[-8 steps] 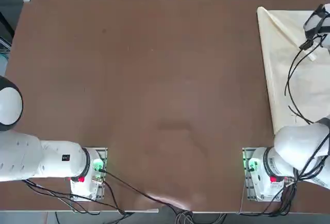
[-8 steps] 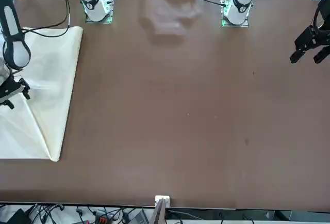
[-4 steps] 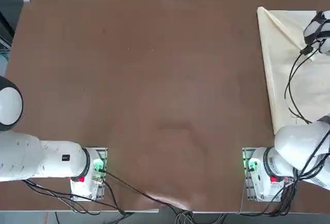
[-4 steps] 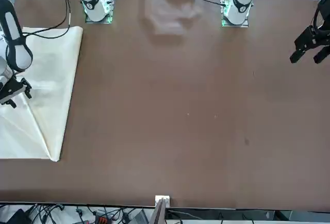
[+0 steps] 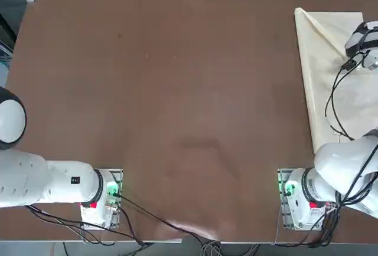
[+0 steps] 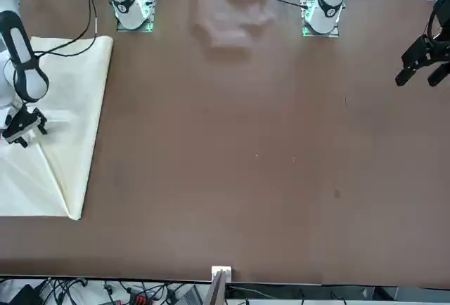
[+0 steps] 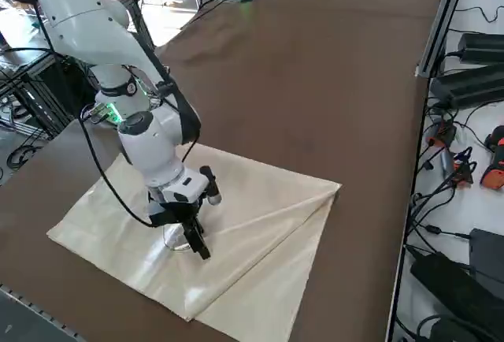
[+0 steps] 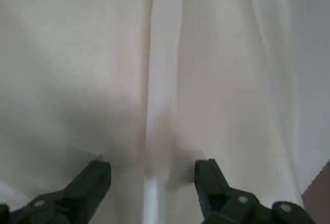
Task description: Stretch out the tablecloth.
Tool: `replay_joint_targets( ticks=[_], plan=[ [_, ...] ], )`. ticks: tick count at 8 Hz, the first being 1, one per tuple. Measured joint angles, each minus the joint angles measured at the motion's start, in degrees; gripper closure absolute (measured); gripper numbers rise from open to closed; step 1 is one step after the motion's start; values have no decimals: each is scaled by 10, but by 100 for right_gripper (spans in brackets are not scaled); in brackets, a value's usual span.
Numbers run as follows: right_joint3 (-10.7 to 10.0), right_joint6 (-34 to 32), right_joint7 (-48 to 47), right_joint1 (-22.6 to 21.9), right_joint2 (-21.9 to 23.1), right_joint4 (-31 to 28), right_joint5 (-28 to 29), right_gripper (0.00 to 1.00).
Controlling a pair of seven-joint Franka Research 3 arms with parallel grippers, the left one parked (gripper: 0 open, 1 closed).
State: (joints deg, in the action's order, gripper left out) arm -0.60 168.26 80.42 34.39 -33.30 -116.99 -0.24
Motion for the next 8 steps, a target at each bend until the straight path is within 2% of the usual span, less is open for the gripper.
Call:
replay_joint_targets(
  ticks=[1,2,5,6,8],
  plan=[
    [1,0,0,0,0,2,0,3],
    [1,0,1,0,0,6,0,15],
    [6,0,1,0,0,20,0,75],
    [7,0,1,0,0,22,0,90],
    [7,0,1,0,0,27,0,98]
  ],
)
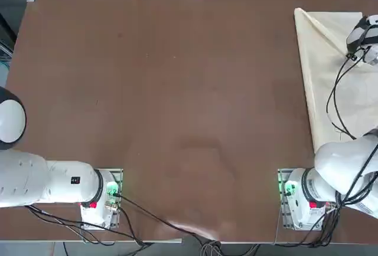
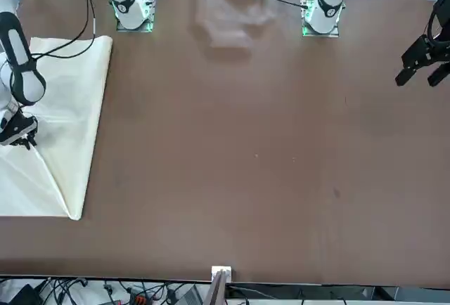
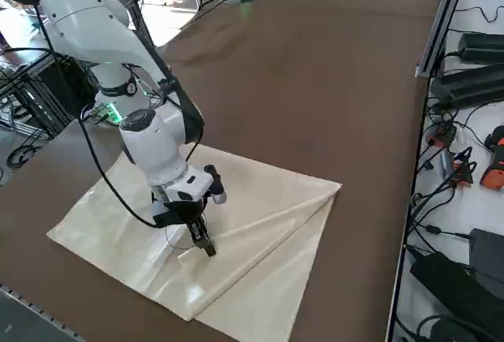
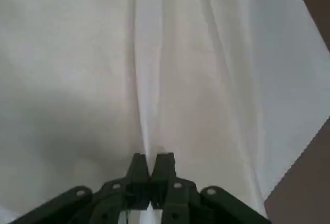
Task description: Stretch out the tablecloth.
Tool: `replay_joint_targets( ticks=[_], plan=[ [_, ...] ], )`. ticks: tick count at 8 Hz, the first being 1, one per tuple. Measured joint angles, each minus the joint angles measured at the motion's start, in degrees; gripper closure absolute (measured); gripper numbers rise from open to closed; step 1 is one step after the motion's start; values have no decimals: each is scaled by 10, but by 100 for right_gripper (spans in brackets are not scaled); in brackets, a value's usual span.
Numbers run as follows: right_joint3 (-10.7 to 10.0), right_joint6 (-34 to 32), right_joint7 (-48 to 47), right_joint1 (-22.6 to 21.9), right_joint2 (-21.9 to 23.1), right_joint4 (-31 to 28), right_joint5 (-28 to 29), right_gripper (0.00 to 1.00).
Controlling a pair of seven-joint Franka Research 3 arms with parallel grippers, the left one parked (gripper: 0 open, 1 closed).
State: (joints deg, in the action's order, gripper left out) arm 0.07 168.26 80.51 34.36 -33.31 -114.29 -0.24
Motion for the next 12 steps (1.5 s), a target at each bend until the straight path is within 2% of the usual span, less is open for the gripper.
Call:
replay_joint_targets(
  ticks=[2,4,7,10,12],
  plan=[
    [11,0,-12,0,1,8,2,98],
    [32,-32,-69,0,13,13,3,98],
    [84,-124,-200,-1,44,14,4,98],
    [142,-152,-326,-1,40,7,4,98],
    [192,-156,-424,-3,31,7,4,98]
  ],
)
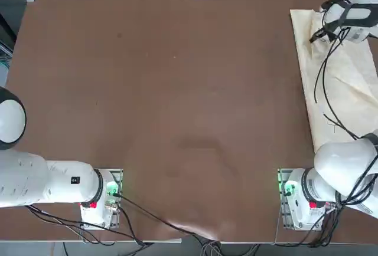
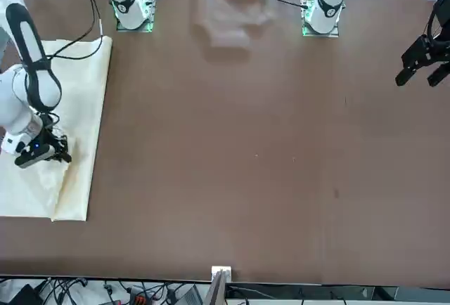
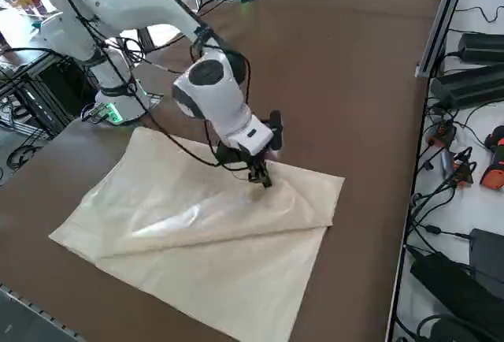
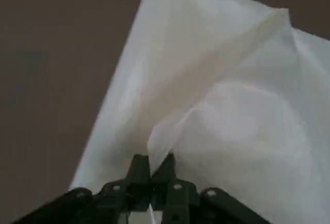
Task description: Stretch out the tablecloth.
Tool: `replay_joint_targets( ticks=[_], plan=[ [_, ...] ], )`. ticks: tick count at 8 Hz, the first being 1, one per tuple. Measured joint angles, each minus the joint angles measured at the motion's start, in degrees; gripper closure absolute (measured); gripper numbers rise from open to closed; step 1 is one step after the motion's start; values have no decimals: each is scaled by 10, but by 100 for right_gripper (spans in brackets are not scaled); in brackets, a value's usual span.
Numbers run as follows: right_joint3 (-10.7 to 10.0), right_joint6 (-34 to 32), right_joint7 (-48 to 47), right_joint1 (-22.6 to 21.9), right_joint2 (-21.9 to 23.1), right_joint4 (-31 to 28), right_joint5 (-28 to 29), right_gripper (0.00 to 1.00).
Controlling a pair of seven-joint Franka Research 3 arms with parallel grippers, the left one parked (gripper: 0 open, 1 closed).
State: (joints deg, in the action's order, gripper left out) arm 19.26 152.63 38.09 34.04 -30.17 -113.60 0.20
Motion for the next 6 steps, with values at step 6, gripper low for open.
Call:
replay_joint_targets(
  ticks=[6],
  plan=[
    [85,-26,-256,-46,-20,37,52,98]
  ],
)
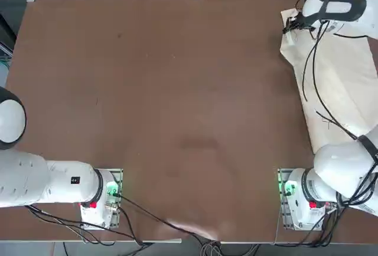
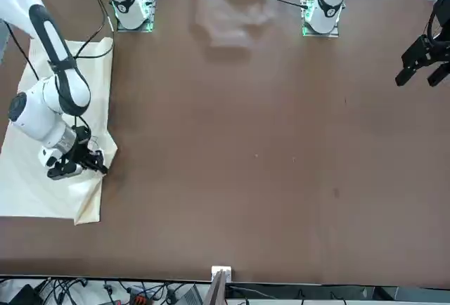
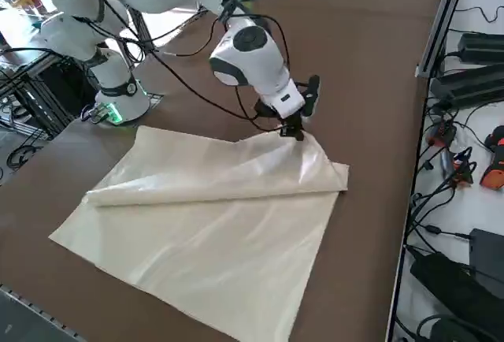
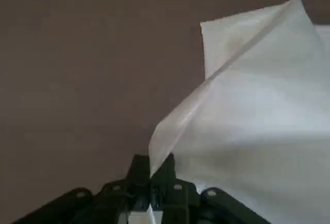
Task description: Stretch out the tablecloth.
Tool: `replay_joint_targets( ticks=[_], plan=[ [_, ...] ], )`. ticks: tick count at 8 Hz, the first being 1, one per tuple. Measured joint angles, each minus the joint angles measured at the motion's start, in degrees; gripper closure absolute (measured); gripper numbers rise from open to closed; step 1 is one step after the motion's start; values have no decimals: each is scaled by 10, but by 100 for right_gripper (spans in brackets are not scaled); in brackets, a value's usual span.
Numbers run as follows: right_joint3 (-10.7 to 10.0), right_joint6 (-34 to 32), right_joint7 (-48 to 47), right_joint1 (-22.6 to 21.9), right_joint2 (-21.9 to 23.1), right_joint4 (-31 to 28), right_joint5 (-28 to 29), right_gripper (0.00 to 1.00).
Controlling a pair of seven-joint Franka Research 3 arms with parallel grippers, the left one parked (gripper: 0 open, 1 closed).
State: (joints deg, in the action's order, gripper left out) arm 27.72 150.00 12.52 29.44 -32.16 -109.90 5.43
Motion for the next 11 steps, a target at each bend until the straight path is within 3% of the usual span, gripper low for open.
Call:
replay_joint_targets(
  ticks=[3,7,11],
  plan=[
    [0,-38,-40,-35,-38,63,83,98],
    [0,-42,-177,-80,-104,131,88,98],
    [-1,-78,-281,-86,-152,200,99,98]
  ],
)
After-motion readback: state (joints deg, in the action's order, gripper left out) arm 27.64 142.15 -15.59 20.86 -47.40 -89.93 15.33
